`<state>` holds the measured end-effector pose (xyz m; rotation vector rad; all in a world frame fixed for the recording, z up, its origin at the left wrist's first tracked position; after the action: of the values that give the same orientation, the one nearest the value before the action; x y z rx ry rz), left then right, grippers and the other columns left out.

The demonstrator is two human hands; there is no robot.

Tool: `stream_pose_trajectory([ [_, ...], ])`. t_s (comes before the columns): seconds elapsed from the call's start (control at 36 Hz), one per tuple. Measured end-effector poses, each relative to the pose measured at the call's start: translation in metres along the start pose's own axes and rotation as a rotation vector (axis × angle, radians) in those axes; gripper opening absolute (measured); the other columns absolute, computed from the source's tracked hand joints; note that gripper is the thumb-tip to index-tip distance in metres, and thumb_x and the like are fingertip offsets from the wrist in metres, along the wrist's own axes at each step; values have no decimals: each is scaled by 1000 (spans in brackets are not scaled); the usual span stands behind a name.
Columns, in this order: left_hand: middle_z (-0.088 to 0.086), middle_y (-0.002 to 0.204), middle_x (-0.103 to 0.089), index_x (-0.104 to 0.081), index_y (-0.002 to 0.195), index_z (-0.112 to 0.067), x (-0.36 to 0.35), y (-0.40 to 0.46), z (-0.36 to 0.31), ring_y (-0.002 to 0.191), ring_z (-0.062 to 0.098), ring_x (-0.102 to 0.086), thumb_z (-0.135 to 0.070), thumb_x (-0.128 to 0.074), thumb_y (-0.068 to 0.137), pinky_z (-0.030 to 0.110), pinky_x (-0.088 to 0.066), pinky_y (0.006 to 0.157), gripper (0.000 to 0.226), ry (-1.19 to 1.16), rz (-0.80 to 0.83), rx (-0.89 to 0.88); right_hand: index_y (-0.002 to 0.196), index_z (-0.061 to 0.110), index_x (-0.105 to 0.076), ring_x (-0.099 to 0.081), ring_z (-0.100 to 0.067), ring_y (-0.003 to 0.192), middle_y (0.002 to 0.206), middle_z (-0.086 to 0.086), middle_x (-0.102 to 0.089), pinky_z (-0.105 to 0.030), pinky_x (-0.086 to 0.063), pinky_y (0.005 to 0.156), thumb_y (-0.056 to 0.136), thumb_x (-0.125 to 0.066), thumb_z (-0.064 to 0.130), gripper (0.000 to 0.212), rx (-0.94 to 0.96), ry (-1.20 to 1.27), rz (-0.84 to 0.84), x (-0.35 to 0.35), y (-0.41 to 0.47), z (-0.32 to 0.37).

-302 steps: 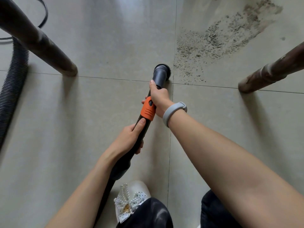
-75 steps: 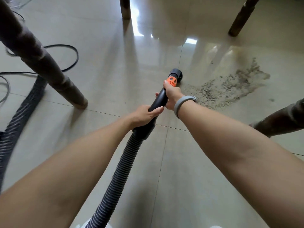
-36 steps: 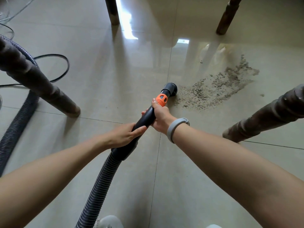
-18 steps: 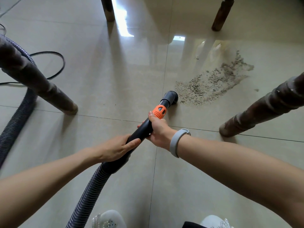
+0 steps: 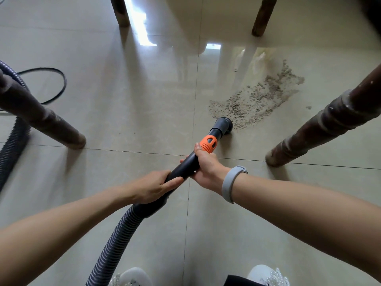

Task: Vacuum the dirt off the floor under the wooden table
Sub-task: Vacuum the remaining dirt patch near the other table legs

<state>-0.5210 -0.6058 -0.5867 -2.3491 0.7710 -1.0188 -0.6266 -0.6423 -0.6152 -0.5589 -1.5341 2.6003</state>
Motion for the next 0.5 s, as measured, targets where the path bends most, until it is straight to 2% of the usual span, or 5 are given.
stream_pose_trajectory([
  [0.28, 1, 77, -61, -50, 91, -10, -6, 22, -26, 73, 19, -59, -46, -38, 98, 33, -49, 75, 39, 78, 35, -52, 139, 9, -27, -63, -28, 84, 132, -20, -50, -56, -44, 99, 98, -52, 29, 52, 37, 87, -49, 32, 2, 15],
  [0.39, 4, 81, -64, -46, 84, -18, -10, 29, -37, 79, 23, -62, -48, -37, 98, 34, -49, 77, 34, 116, 63, -71, 139, 9, -29, -63, -27, 81, 124, -19, -52, -53, -49, 90, 98, -51, 31, 51, 49, 114, -85, 45, 3, 21],
  [0.5, 9, 88, -67, -49, 91, -14, -12, 38, -47, 84, 27, -64, -50, -37, 97, 36, -49, 78, 38, 165, 83, -78, 139, 9, -29, -62, -26, 78, 116, -17, -51, -50, -50, 80, 98, -49, 32, 51, 67, 148, -133, 58, 3, 28],
])
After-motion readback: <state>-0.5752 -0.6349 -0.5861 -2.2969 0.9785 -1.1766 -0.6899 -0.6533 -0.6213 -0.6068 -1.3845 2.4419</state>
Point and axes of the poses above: each hand's wrist, its own y-axis towards the middle knuckle, its own x-axis out of the back of the hand, z = x × y, the point moved 10 cm from there along y, towards the middle knuckle
